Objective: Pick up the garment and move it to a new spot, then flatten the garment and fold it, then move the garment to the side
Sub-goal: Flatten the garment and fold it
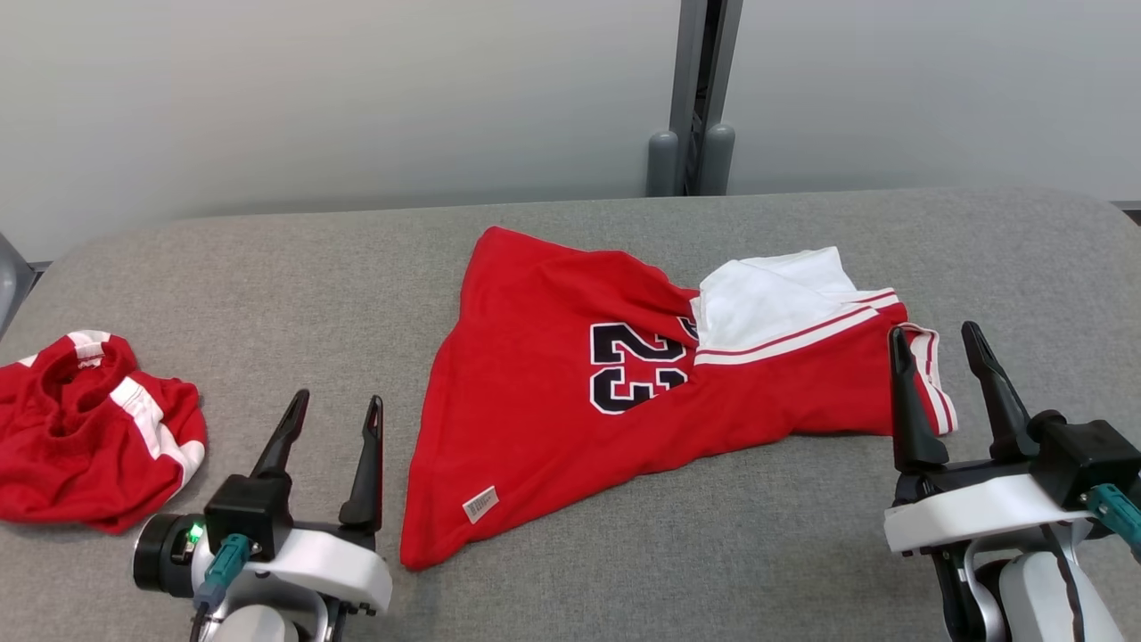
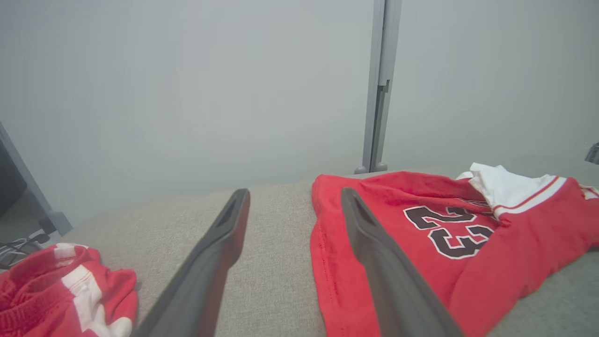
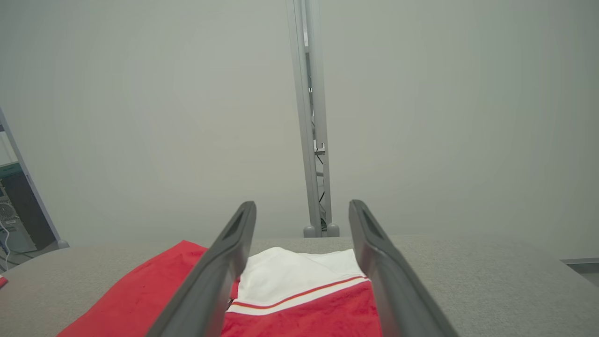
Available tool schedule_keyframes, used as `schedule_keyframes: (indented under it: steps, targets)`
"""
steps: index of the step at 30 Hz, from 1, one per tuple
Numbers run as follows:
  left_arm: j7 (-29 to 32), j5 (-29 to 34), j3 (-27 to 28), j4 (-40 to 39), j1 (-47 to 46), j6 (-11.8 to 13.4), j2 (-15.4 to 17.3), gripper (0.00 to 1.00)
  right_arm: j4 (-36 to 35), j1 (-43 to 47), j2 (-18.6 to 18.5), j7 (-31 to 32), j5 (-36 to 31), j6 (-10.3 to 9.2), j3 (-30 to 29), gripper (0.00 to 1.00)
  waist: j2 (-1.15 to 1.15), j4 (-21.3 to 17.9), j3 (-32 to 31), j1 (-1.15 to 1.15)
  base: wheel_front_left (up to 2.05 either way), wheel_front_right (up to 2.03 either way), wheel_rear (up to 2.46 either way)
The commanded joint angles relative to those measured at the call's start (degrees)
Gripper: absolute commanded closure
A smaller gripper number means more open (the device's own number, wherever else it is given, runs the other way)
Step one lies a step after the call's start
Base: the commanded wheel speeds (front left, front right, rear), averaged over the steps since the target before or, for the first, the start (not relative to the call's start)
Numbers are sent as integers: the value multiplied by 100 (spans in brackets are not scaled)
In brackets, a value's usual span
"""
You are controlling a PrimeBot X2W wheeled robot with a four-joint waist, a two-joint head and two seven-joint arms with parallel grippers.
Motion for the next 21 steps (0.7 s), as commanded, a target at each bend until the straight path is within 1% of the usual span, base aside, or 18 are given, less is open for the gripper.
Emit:
schedule_keyframes:
  steps: [1,3,5,6,7,10,12,15,21]
  targets:
    - [-101,-29,101,-36,-139,88,-48,0,-55,-74,-28,-9,-57,1,12,0,0,-20,29,0,0,0,0]
    - [-136,-41,212,-40,-155,170,-159,0,-75,-102,-33,-9,-67,1,32,0,0,-38,62,0,0,0,0]
    - [-142,-3,347,-214,-158,252,-271,0,-74,-115,-47,-9,-88,1,58,0,0,-69,110,0,0,0,0]
    - [-143,25,468,-346,-4,293,-382,0,-59,-150,-55,-9,-108,1,76,0,0,-104,153,0,0,0,0]
    - [-143,25,468,-346,-4,293,-382,0,-59,-150,-55,-9,-108,1,76,0,0,-104,153,0,0,0,0]
    - [-146,80,612,-549,155,278,-493,0,-53,-214,-61,-9,-135,1,97,0,0,-132,208,0,0,0,0]
    - [-146,131,641,-601,266,214,-542,0,-51,-219,-74,-9,-145,1,103,0,0,-137,241,0,0,0,0]
    - [-147,209,655,-641,346,129,-564,0,-58,-223,-80,-9,-165,1,89,0,0,-112,278,0,0,0,0]
    - [-148,221,643,-633,285,47,-597,0,-20,-267,-112,-9,-198,1,94,0,0,16,321,0,0,0,0]
